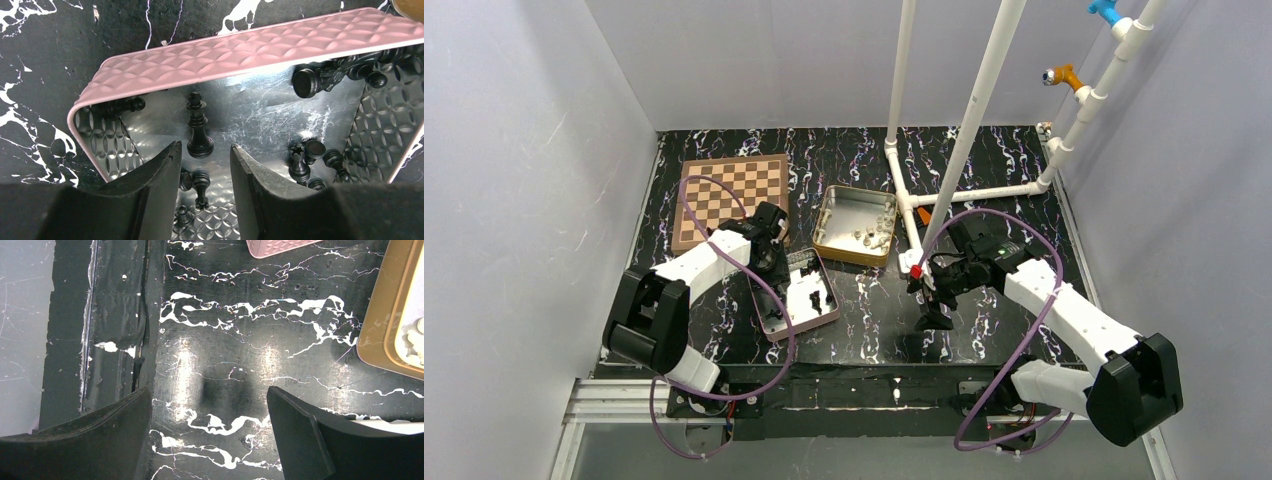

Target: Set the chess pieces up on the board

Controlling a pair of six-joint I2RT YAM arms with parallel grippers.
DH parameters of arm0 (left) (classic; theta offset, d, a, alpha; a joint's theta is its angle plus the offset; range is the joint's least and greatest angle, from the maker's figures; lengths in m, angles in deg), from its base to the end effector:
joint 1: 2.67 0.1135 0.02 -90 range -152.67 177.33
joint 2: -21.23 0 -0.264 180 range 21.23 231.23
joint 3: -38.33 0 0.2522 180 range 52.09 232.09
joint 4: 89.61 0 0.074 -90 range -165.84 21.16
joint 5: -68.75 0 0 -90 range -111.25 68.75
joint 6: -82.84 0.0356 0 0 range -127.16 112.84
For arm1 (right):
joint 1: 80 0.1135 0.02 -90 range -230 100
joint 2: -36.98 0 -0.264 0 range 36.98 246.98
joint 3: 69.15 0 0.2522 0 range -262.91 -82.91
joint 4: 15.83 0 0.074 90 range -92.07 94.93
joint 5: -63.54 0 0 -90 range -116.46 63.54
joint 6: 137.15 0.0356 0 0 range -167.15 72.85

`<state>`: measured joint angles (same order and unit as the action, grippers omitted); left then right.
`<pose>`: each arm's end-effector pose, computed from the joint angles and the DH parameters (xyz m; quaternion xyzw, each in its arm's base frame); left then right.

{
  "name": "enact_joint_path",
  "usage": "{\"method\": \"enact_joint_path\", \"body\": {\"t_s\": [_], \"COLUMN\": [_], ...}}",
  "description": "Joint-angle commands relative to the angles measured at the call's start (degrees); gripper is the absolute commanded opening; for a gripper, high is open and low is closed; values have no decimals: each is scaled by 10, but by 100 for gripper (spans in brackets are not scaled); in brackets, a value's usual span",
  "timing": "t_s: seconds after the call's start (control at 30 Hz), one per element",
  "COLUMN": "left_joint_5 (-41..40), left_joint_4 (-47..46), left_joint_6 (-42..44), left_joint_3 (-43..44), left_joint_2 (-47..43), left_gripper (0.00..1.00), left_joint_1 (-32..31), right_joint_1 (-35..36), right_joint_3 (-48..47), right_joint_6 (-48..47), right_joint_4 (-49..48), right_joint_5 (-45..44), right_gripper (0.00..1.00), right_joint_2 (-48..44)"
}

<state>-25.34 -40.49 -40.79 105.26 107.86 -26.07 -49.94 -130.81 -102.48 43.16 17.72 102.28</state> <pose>0.2593 -0.1095 0.1899 -0.0941 0.9778 -0.0569 0.1781 0.1668 0.1252 0.2489 -0.6759 0.6014 0.3086 0.2938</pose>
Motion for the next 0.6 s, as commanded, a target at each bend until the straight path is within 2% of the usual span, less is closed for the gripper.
{"method": "enact_joint_path", "body": {"t_s": [0.0, 0.57], "left_joint_5": [-18, -7], "left_joint_4": [-4, -11], "left_joint_6": [3, 1], "left_joint_3": [-6, -18], "left_joint_2": [3, 30], "left_gripper": [38, 31], "left_joint_1": [-3, -3], "right_joint_1": [4, 4], "right_joint_3": [-5, -20], "right_joint_6": [20, 96], "right_joint_4": [-24, -84], "right_joint_5": [5, 25], "right_gripper": [93, 95], "right_joint_2": [6, 32]}}
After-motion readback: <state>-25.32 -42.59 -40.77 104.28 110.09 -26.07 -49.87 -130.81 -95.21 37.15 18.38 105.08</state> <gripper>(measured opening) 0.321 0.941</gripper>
